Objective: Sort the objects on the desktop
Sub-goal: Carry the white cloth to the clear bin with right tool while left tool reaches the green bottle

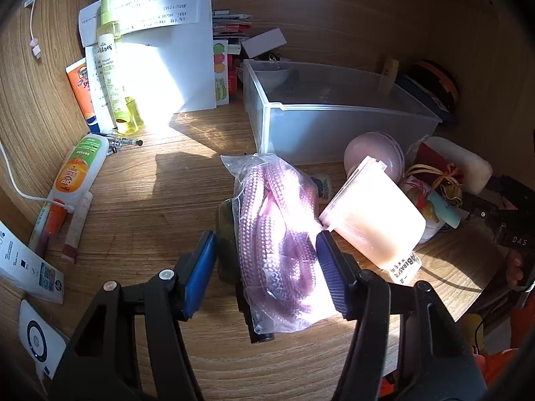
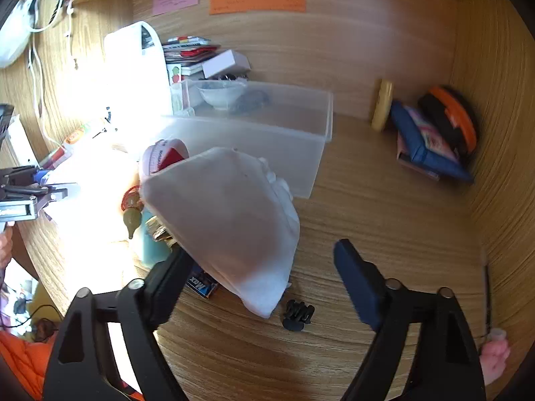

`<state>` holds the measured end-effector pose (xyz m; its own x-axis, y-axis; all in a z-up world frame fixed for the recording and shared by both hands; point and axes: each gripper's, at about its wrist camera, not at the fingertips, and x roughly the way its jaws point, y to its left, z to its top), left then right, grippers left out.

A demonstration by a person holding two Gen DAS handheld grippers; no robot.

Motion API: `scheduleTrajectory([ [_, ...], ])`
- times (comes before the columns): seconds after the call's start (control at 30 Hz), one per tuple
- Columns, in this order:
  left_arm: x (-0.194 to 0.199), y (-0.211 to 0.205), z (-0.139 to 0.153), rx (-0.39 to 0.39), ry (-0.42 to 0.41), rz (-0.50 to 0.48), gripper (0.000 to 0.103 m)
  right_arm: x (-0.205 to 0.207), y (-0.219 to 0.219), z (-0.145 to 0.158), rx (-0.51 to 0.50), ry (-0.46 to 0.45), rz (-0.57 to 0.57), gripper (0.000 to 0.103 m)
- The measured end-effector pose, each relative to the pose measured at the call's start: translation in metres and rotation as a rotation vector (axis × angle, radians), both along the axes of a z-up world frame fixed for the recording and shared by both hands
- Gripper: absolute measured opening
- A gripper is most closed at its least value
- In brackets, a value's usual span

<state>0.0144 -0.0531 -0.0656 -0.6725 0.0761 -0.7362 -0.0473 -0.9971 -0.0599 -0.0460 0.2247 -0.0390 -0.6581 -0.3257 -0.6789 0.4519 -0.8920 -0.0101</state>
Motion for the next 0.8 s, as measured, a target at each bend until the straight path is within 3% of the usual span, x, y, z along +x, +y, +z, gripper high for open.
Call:
scheduleTrajectory([
  [0.23,-0.003,0.007,0.002,-0.035,0.000,-0.032,0.057,-0.009,0.021,-0.003,-0.063,-0.045,-0.019,0.068],
  [0.4,-0.008,0.016,-0.001,-0.089,0.005,-0.046,0.058,-0.022,0.015,-0.006,-0.045,-0.066,0.000,0.066],
  [0.67,-0.027,0.020,-0.016,-0.081,-0.034,-0.068,0.069,-0.045,-0.004,-0.013,-0.020,-0.113,0.048,0.066],
  [0.73,-0.028,0.020,-0.017,-0.072,-0.027,-0.072,0.068,-0.048,-0.006,-0.015,-0.022,-0.122,0.056,0.061],
  [0.77,-0.028,0.020,-0.017,-0.069,-0.021,-0.072,0.067,-0.049,-0.006,-0.016,-0.028,-0.127,0.064,0.051],
  [0.8,-0.028,0.020,-0.018,-0.065,-0.018,-0.068,0.065,-0.050,-0.005,-0.016,-0.039,-0.137,0.074,0.048],
])
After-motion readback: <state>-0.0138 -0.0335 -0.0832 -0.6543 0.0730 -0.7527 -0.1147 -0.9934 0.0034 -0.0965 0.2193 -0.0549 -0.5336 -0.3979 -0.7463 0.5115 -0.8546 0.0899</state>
